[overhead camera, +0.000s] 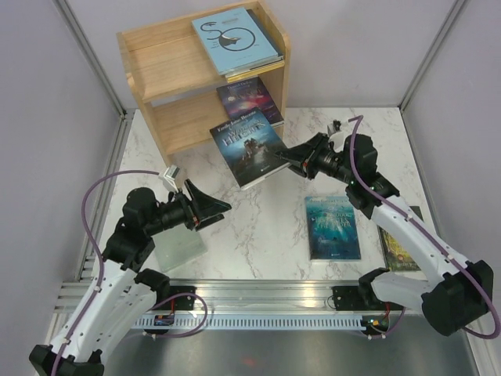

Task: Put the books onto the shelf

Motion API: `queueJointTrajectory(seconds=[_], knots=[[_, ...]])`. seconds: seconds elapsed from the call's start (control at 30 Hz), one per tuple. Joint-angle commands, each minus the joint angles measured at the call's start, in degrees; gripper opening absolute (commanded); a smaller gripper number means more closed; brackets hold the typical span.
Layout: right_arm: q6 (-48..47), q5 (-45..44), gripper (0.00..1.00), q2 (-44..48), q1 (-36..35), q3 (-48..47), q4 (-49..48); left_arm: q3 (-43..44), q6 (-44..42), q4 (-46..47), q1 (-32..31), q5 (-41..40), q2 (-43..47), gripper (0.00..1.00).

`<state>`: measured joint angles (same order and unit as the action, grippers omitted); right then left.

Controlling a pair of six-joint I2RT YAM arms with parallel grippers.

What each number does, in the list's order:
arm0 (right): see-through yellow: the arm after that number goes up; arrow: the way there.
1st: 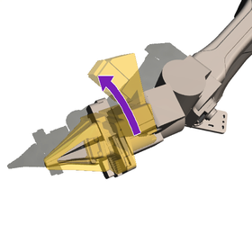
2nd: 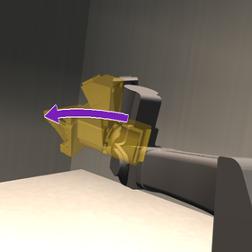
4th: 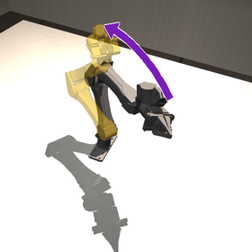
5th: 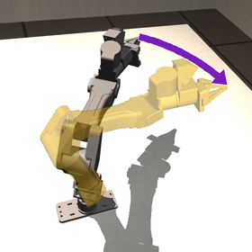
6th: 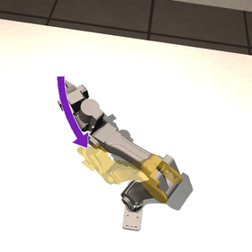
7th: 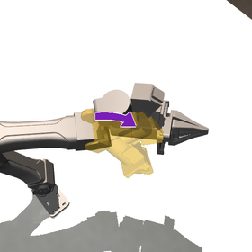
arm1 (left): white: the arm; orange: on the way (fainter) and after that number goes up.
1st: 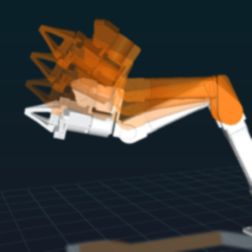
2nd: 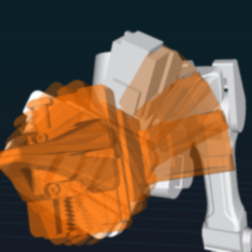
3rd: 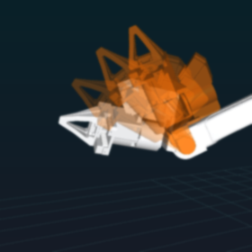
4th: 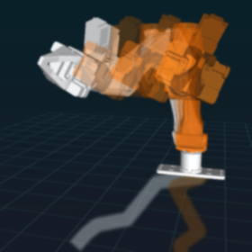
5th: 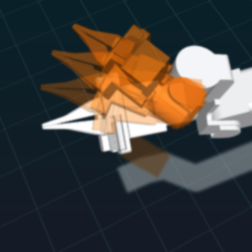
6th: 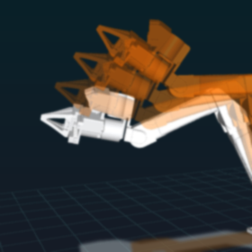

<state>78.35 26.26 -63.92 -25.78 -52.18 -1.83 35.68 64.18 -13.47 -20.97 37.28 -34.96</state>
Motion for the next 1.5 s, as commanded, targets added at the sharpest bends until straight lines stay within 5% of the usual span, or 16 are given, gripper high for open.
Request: queueJointTrajectory(seconds=[0.0,0.6,1.03,1.27,1.47], knots=[[0.3,4.4,0.0,-1.7,2.0,-9.6,-10.4,1.1,-3.9,-5.6,0.3,-1.4,2.8,0.89],[4.0,-3.2,0.0,-35.4,7.6,-31.9,-16.8,4.2,-5.1,-10.6,0.4,-2.5,4.8,0.88],[6.9,-8.9,0.0,-44.2,9.2,-36.1,-13.3,8.1,-8.5,-12.9,0.4,-3.3,1.0,0.88],[6.7,-6.5,0.79,-43.2,10.1,-33.0,-12.0,9.7,-10.6,-13.1,0.4,-3.1,-2.9,0.88],[6.0,-5.2,0.87,-38.4,13.0,-28.1,-11.2,9.2,-11.2,-12.1,0.5,-2.8,-4.8,0.88]])
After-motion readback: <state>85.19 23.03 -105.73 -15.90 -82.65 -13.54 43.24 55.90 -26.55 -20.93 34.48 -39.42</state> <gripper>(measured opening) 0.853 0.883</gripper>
